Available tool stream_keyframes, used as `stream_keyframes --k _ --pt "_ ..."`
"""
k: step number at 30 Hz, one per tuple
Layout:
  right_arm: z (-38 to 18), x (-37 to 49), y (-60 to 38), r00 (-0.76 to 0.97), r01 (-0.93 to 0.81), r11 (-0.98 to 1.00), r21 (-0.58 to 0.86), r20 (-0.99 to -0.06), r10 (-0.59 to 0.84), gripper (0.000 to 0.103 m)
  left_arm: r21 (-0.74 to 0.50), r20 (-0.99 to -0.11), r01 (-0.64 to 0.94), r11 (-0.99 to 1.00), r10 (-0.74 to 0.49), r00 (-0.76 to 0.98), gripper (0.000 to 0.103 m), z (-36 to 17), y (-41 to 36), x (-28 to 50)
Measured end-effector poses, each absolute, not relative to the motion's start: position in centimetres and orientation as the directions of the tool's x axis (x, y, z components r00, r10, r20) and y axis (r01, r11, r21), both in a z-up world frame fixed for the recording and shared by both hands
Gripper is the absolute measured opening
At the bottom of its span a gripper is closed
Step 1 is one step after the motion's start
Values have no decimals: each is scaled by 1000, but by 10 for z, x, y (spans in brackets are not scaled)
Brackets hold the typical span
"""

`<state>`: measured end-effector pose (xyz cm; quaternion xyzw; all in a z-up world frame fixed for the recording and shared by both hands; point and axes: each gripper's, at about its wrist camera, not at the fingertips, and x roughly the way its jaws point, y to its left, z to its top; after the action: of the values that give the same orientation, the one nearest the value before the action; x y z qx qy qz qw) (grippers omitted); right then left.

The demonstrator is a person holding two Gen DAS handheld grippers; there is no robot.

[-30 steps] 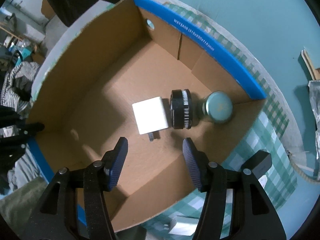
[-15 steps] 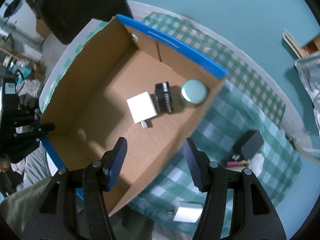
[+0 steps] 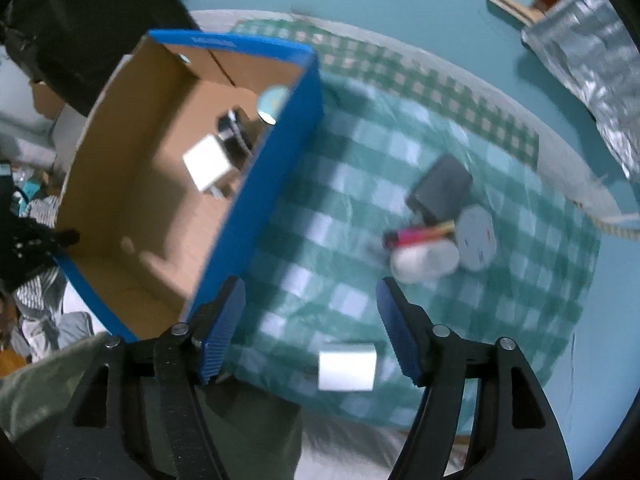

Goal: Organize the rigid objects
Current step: 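Move the right gripper to the items and grasp the second white charger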

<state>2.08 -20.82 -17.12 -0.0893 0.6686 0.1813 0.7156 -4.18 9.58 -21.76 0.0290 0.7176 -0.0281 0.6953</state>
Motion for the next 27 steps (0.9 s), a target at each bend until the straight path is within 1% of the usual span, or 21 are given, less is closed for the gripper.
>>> stream_keyframes --k 6,15,27 --pt "-211 -1 -235 -20 -342 931 129 -991 130 74 -1 -1000 83 997 2 -31 6 -218 95 -42" --pt "-268 -25 -256 -87 -332 936 119 -992 95 74 2 -999 80 997 5 -33 6 -218 95 -42" --pt "-295 -42 -259 -98 -357 927 117 -991 88 74 7 -999 81 997 10 -36 6 -217 93 -43"
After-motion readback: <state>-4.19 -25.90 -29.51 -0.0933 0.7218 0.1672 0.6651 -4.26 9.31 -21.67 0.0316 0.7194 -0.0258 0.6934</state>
